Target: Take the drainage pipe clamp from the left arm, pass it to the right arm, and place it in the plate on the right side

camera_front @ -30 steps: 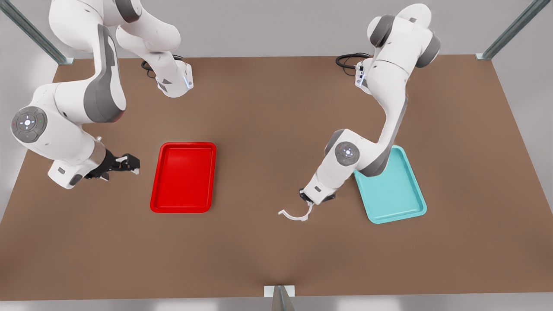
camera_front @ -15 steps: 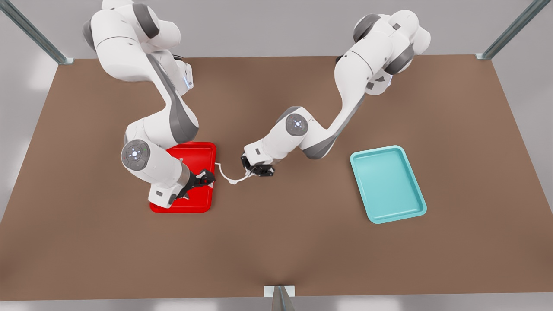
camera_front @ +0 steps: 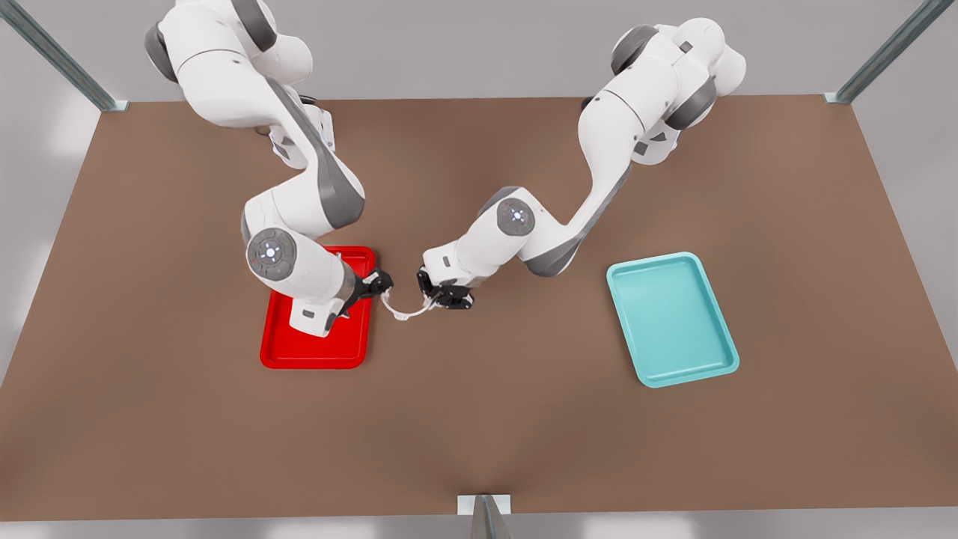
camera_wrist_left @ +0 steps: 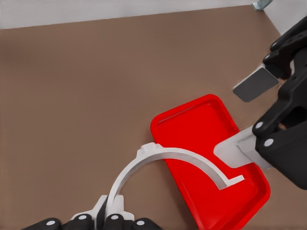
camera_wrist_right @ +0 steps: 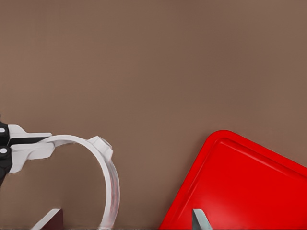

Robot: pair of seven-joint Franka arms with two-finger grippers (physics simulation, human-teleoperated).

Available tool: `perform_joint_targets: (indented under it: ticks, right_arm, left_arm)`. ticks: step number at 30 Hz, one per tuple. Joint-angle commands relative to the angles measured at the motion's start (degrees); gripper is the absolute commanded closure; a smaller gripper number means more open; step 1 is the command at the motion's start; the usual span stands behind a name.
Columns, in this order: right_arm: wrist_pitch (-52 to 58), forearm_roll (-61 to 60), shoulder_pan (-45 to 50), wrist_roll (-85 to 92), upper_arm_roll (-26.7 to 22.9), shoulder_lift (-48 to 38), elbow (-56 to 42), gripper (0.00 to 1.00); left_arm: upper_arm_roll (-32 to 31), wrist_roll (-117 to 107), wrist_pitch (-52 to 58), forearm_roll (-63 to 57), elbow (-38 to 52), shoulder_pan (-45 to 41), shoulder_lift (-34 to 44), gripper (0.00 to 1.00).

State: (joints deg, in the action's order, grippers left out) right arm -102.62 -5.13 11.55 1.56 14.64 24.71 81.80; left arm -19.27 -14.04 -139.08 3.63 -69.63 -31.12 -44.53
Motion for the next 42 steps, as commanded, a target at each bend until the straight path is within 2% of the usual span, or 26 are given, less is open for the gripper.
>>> perform_joint_targets:
  ticks: [1,12,13,14,15,18,19,21,22,23,28,30,35,37,39,40,42]
  right_arm:
    - [1.9,-0.1,0.1,-1.7,0.2,0.0,0.6,0.00]
    - [-2.9,-0.4,0.4,-1.5,2.1,5.3,0.5,0.00]
    - [-2.9,-0.4,0.5,-1.3,2.1,5.4,0.5,0.02]
    - [-2.9,-0.4,0.8,-1.4,2.1,5.5,0.6,0.19]
    - [-2.9,-0.4,0.8,-1.4,2.1,5.5,0.6,0.40]
    - [-2.9,-0.4,0.8,-1.2,2.1,5.7,0.6,0.73]
    - [-2.9,-0.4,0.8,-0.9,2.1,5.9,0.6,0.77]
    - [-3.0,-0.3,0.8,-0.9,2.1,5.9,0.6,0.79]
    - [-3.0,-0.3,0.8,-0.9,2.1,5.9,0.6,0.79]
    - [-3.0,-0.3,0.8,-0.9,2.1,5.9,0.6,0.79]
    - [-3.0,-0.3,0.7,-1.0,2.1,5.9,0.3,0.79]
    - [-2.9,-0.4,0.2,-1.2,2.1,5.6,0.6,0.79]
    - [-2.7,3.4,-3.7,-1.7,1.8,0.0,5.4,0.79]
    - [-2.9,4.2,-9.7,-1.4,2.0,-4.1,11.2,0.79]
    - [-2.9,5.0,-13.5,-0.8,2.0,-6.0,14.4,0.79]
    - [-3.3,6.4,-15.1,-0.7,2.0,-6.7,15.9,0.79]
    - [-8.2,6.4,-22.7,7.6,2.3,-8.1,22.3,0.79]
  left_arm:
    - [0.0,4.7,-1.2,0.3,0.0,0.0,-0.2,0.79]
    - [0.0,1.4,-4.2,0.3,0.2,-0.3,-0.7,0.79]
    - [0.0,1.4,-4.3,0.3,0.2,-0.3,-0.7,0.79]
    - [0.0,1.4,-4.3,0.3,0.2,-0.3,-0.7,0.79]
    - [0.0,1.4,-4.3,0.3,0.2,-0.3,-0.7,0.79]
    - [0.0,0.2,-4.4,0.3,0.2,-0.3,-0.7,0.79]
    - [0.0,-1.1,-4.7,0.1,0.2,-0.5,-0.7,0.79]
    - [0.1,-1.1,-4.7,0.1,0.2,-0.5,-0.7,0.79]
    - [0.0,-1.3,-4.7,0.1,0.2,-0.5,-0.7,0.60]
    - [0.1,-1.3,-5.4,0.1,0.1,-0.5,-0.7,0.00]
    - [0.0,-1.8,-5.4,0.4,0.2,-0.3,-0.6,0.00]
    - [0.0,-1.7,-4.0,0.4,0.2,2.5,-0.1,0.00]
    - [-0.8,5.1,11.1,0.5,0.2,13.5,4.4,0.00]
    - [0.2,5.2,22.4,0.1,0.2,22.2,6.6,0.00]
    - [1.1,5.4,36.6,-11.4,-0.1,30.5,12.5,0.00]
    - [1.1,5.6,45.6,-11.6,-0.1,33.5,15.8,0.00]
    - [1.1,5.6,53.7,-11.6,-0.1,36.5,21.6,0.00]
